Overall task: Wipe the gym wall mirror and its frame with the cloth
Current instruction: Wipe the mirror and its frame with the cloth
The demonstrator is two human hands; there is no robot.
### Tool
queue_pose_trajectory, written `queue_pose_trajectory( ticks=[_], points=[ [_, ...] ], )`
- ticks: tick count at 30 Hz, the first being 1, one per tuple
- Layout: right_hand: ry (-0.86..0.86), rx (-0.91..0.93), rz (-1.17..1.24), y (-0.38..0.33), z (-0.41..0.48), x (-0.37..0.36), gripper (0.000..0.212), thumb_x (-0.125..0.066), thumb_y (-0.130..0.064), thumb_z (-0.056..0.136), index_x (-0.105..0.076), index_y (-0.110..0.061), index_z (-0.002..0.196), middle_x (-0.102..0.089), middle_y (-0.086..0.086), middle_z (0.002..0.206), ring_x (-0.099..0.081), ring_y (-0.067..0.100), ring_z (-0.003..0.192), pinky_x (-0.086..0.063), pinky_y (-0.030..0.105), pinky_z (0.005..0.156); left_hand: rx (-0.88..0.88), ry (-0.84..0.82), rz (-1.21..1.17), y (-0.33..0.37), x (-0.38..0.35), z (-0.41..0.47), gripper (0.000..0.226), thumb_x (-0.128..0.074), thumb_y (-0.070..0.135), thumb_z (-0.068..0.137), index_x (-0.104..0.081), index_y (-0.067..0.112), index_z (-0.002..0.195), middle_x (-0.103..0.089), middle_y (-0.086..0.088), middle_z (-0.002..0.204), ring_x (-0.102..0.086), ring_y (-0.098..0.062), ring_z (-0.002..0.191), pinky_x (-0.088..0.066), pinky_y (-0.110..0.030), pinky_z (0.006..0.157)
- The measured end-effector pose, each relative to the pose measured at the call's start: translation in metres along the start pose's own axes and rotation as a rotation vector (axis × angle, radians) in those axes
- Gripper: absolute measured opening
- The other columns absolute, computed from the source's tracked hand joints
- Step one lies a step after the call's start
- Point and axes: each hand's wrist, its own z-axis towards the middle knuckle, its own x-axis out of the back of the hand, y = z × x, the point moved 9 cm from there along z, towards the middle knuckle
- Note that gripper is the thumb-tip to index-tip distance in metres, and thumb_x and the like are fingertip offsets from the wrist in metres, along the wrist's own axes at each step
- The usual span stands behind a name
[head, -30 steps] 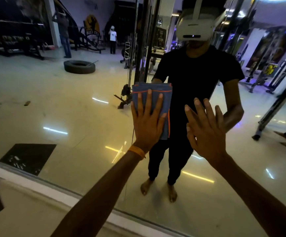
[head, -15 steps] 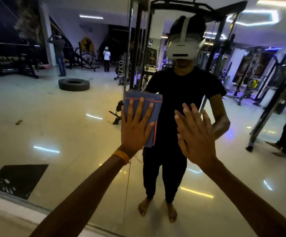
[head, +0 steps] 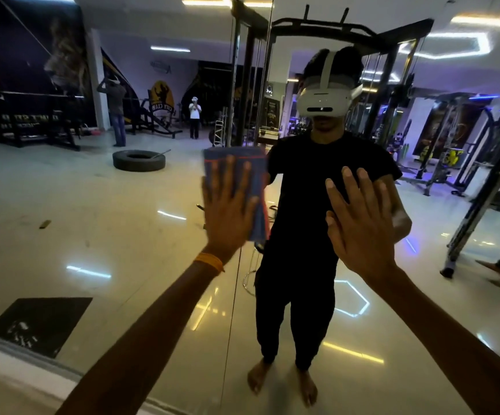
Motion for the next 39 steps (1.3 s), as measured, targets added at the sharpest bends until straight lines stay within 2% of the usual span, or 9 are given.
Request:
queue_pose_trajectory(
  ticks=[5, 9, 12, 20, 22, 27, 34, 37, 39],
  points=[
    [-0.017, -0.005, -0.010, 0.006, -0.012, -0.005, 0.057, -0.036, -0.034, 0.107, -0.035, -0.012, 0.159, -0.027, 0.016, 0.168, -0.019, 0.036, 0.157, -0.013, 0.059, 0.126, 0.717, 0.234, -0.011, -0.136, 0.033, 0.005, 0.067, -0.024, 0.046, 0.111, -0.023, 0.004, 0.162, -0.017, -0.023, 0.169, -0.011, -0.045, 0.157, 0.016, -0.034, 0.126],
    [-0.008, -0.064, -0.036, 0.002, -0.012, -0.010, 0.058, -0.038, -0.035, 0.107, -0.034, -0.011, 0.160, -0.025, 0.016, 0.168, -0.018, 0.037, 0.157, -0.010, 0.058, 0.126, 0.336, 0.043, -0.116, -0.008, -0.004, -0.034, 0.065, -0.020, 0.050, 0.110, -0.008, 0.017, 0.165, -0.001, -0.014, 0.172, -0.001, -0.043, 0.158, 0.001, -0.055, 0.128],
    [-0.023, -0.047, -0.044, 0.000, -0.018, -0.013, 0.059, -0.043, -0.033, 0.106, -0.033, -0.011, 0.160, -0.024, 0.016, 0.169, -0.017, 0.037, 0.157, -0.011, 0.058, 0.126, 0.095, -0.115, -0.194, 0.061, -0.030, -0.083, 0.064, -0.023, 0.050, 0.110, 0.002, 0.030, 0.165, 0.012, 0.002, 0.173, 0.011, -0.032, 0.159, 0.008, -0.053, 0.128],
    [-0.086, 0.073, -0.046, 0.011, -0.082, -0.024, 0.069, -0.054, -0.031, 0.100, -0.027, -0.017, 0.163, -0.024, 0.014, 0.168, -0.022, 0.038, 0.156, -0.021, 0.062, 0.123, 0.832, 0.180, -0.207, -0.101, -0.025, -0.145, 0.080, -0.015, 0.058, 0.109, -0.012, -0.003, 0.161, -0.007, -0.027, 0.170, -0.003, -0.047, 0.157, -0.002, -0.056, 0.129],
    [-0.099, 0.102, -0.046, 0.014, -0.092, -0.025, 0.067, -0.052, -0.033, 0.101, -0.029, -0.017, 0.162, -0.023, 0.013, 0.169, -0.021, 0.038, 0.156, -0.022, 0.062, 0.123, 0.818, 0.111, -0.261, -0.042, -0.043, -0.169, 0.078, -0.015, 0.059, 0.109, -0.008, 0.004, 0.163, -0.003, -0.023, 0.171, 0.000, -0.046, 0.158, -0.002, -0.060, 0.128],
    [-0.140, 0.181, -0.005, 0.022, -0.116, -0.025, 0.062, -0.047, -0.032, 0.105, -0.030, -0.014, 0.161, -0.026, 0.016, 0.167, -0.021, 0.038, 0.155, -0.021, 0.060, 0.123, 0.370, -0.052, -0.182, 0.113, -0.083, -0.185, 0.063, -0.014, 0.055, 0.110, 0.007, 0.031, 0.164, 0.017, 0.005, 0.172, 0.014, -0.028, 0.159, 0.010, -0.050, 0.128],
    [-0.188, 0.167, -0.033, 0.035, -0.171, -0.033, 0.060, -0.046, -0.034, 0.105, -0.034, -0.015, 0.160, -0.024, 0.014, 0.168, -0.017, 0.038, 0.156, -0.016, 0.058, 0.124, 0.929, 0.128, -0.280, -0.023, -0.090, -0.310, 0.070, -0.016, 0.058, 0.110, 0.001, 0.016, 0.163, 0.000, -0.019, 0.171, 0.002, -0.041, 0.159, 0.005, -0.038, 0.130],
    [-0.179, 0.182, -0.059, 0.035, -0.176, -0.033, 0.059, -0.043, -0.035, 0.107, -0.033, -0.014, 0.161, -0.024, 0.015, 0.167, -0.019, 0.039, 0.155, -0.013, 0.057, 0.125, 1.044, 0.144, -0.317, 0.014, -0.097, -0.295, 0.078, -0.015, 0.064, 0.107, 0.006, 0.015, 0.163, 0.003, -0.020, 0.171, 0.004, -0.040, 0.159, 0.000, -0.059, 0.129],
    [-0.175, 0.180, -0.062, 0.035, -0.176, -0.033, 0.060, -0.043, -0.036, 0.108, -0.031, -0.014, 0.162, -0.023, 0.015, 0.168, -0.018, 0.040, 0.154, -0.011, 0.056, 0.125, 0.917, 0.142, -0.316, 0.076, -0.095, -0.255, 0.072, -0.015, 0.062, 0.107, 0.005, 0.020, 0.163, 0.011, -0.003, 0.172, 0.011, -0.029, 0.160, 0.005, -0.055, 0.129]
  ],
)
